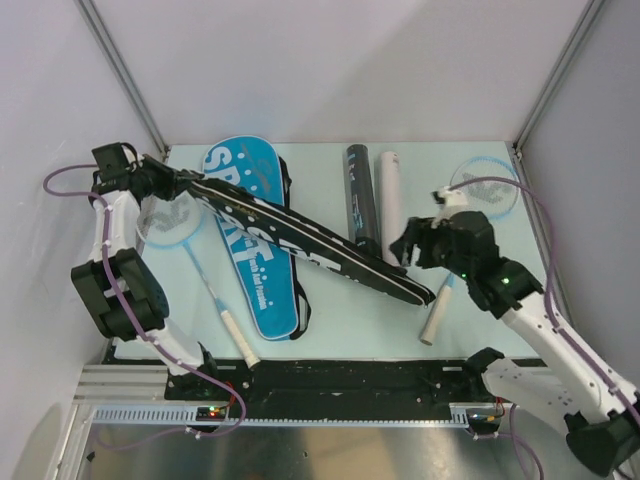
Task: Pack up the badminton gear
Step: Zip the racket bag at the center of the board, then adjust the racket bag at the center of the board.
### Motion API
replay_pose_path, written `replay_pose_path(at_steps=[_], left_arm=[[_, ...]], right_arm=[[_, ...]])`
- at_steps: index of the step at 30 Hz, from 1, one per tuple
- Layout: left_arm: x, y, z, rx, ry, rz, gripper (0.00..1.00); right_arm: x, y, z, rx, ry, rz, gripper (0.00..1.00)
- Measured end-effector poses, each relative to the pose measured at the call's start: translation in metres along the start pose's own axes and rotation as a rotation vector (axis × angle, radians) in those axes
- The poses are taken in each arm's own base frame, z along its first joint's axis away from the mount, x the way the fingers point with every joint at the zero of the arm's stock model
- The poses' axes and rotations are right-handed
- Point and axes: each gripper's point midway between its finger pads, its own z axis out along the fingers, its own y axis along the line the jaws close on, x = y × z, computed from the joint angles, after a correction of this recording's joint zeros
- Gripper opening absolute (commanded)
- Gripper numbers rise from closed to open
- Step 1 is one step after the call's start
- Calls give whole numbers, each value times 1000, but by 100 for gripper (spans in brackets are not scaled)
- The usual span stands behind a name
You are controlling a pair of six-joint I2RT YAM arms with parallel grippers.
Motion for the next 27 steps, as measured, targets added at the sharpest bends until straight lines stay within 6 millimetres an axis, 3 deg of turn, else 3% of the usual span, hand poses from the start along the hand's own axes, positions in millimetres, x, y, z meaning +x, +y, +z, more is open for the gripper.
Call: replay_pose_path(at_steps=[4,7,12,16,20,22,24,25,27], left_arm=[[2,1,-2,3,-6,3,0],[3,3,-4,5,-11,12,0],[4,4,-4,10,-16,26,0],[6,5,-5,12,-18,37,0],[6,4,-5,13,-18,40,5],[6,4,-6,14,-18,42,7],[6,4,-7,13,-19,48,13],[6,4,-7,13,-19,49,18],[8,3,-9,13,-18,55,33]], right_arm=[[10,61,23,-192,29,-236,80],[31,94,51,-267,82,-388,80],[60,130,94,-330,153,-559,81],[67,146,127,-341,172,-636,77],[71,155,147,-351,181,-685,60],[71,160,152,-364,186,-693,45],[71,164,153,-379,186,-700,23],[71,166,153,-388,187,-701,12],[73,168,152,-400,193,-697,3]])
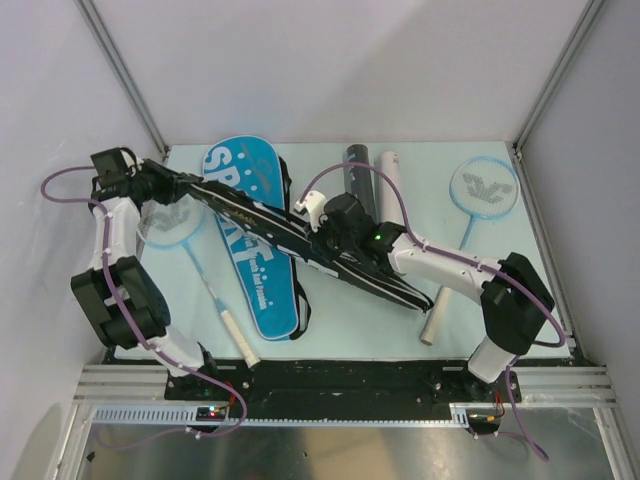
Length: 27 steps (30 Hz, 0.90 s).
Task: Pack up the badminton gear
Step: Adjust the racket bag at the center of the board.
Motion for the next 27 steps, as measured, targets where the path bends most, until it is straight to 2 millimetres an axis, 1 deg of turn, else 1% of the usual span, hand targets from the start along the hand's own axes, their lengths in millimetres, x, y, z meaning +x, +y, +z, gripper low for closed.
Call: replay_pose_path(at_steps=[1,2,3,4,6,9,13,16,18,20,22,25,27], left_arm=[[1,0,-1,0,1,4,48],[2,0,-2,-2,3,6,61],[3,-1,-3,-4,3,14,68],[4,-1,-5,-5,1,21,73],[8,0,-11,-15,-10,30,78],[13,-5,-23,-17,-29,51,81],[15,-15,-38,-10,-61,94,80],[19,-17,-46,-17,-67,126,78],[24,-16,-48,-33,-64,146,77],[33,-11,-46,-64,-52,170,76],[45,-4,-42,-98,-28,184,74],[69,17,-32,-170,23,190,72],[87,35,-26,-230,62,187,72]], right_arm=[[1,1,0,-6,3,2,1],[1,3,0,-16,5,13,1],[1,5,0,-25,5,23,0],[0,7,-1,-32,3,38,0],[0,8,-1,-42,2,87,0],[-3,5,-3,-52,-3,196,0],[-8,-15,-12,-9,-10,344,0],[-8,-31,-21,24,-11,459,0],[-7,-39,-24,41,-10,522,0],[-8,-45,-27,53,-14,570,0],[-10,-47,-29,55,-23,606,0],[-17,-42,-33,40,-37,636,0],[-21,-38,-37,33,-48,650,0]])
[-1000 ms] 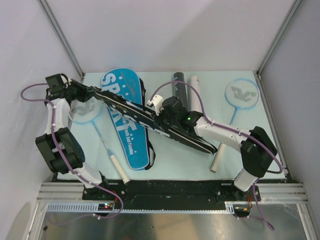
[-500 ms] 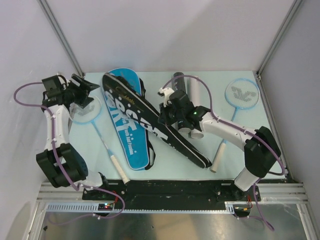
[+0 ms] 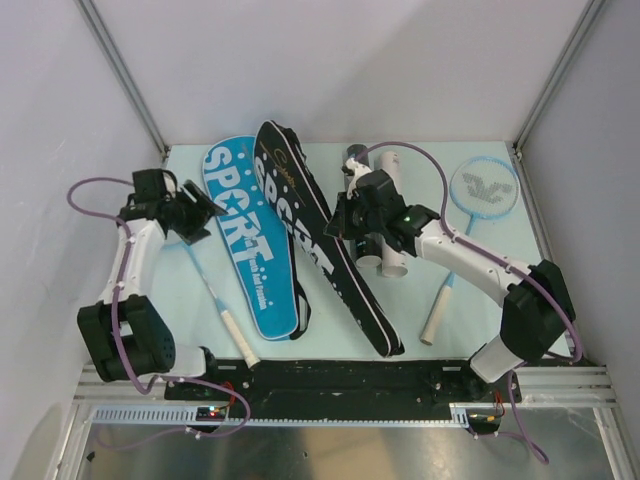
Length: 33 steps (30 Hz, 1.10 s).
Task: Pack up the badminton gear
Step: Adjust the racket bag at the center of the board.
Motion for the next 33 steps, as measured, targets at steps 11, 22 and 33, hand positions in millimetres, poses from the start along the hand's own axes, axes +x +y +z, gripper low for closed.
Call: replay_pose_path(at_steps=[11,22,33], left_arm=[[91,-15,32,-147,93,242,70],[125,6,67,-244,103,268,70],[153,16,90,-289,171,319,67]], right_arm=[[-6,3,-10,77,-75,47,0],[-2,6,-6,128,-114,72,0],[7,-7,-1,170,-120,86,0]])
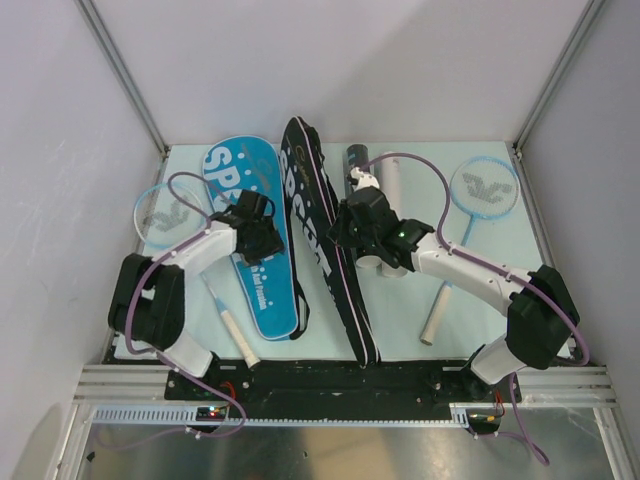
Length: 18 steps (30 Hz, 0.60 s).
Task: Pack up the badminton gear
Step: Adjust the racket bag at the center of the board.
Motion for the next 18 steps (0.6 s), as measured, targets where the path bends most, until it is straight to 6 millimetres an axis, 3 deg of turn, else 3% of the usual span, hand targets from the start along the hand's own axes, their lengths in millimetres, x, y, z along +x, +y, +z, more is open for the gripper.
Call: replay_pose_path(at_steps=[10,18], left_arm=[[15,-29,18,-9,13,59,66],[22,-30,35,-51,20,65,65]], right_arm=[[-1,-9,0,21,-29,12,0],[-3,-17,-9,38,-58,16,0]])
